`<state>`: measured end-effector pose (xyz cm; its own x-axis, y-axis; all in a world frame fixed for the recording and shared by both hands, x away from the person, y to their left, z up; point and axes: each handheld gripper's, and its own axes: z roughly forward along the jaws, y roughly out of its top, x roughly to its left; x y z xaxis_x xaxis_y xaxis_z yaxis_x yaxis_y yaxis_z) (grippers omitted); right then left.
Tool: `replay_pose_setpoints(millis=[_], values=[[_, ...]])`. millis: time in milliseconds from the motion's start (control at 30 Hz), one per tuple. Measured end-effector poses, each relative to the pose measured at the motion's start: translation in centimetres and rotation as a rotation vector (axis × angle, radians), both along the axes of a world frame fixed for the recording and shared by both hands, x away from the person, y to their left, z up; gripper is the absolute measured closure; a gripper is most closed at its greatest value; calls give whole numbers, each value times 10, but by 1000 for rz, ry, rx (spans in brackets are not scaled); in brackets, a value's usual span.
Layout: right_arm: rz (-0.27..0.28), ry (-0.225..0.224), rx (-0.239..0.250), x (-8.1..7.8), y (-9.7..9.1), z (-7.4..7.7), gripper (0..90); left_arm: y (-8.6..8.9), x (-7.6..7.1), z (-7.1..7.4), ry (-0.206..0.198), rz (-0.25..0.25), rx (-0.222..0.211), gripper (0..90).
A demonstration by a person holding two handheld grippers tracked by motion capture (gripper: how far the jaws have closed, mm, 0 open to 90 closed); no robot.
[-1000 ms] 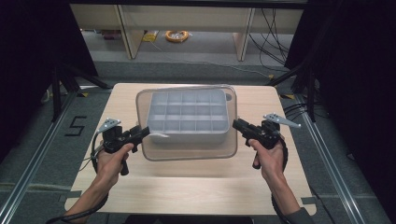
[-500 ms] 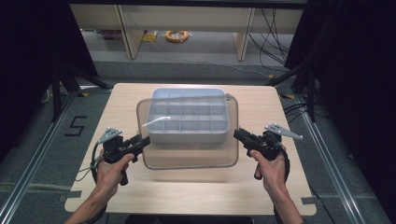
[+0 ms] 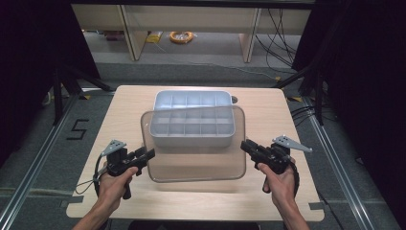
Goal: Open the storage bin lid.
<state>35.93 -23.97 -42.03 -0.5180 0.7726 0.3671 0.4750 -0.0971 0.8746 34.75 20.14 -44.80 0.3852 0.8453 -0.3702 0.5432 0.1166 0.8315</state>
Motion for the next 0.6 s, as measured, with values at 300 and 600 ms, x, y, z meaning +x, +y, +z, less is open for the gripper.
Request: replay_pose_setpoints(millis=[300, 600], values=[[3, 17, -42, -7, -1, -12, 720, 1, -7, -8, 20, 1, 3, 565], [12, 40, -43, -18, -2, -15, 720, 1, -15, -14, 30, -10, -3, 566]])
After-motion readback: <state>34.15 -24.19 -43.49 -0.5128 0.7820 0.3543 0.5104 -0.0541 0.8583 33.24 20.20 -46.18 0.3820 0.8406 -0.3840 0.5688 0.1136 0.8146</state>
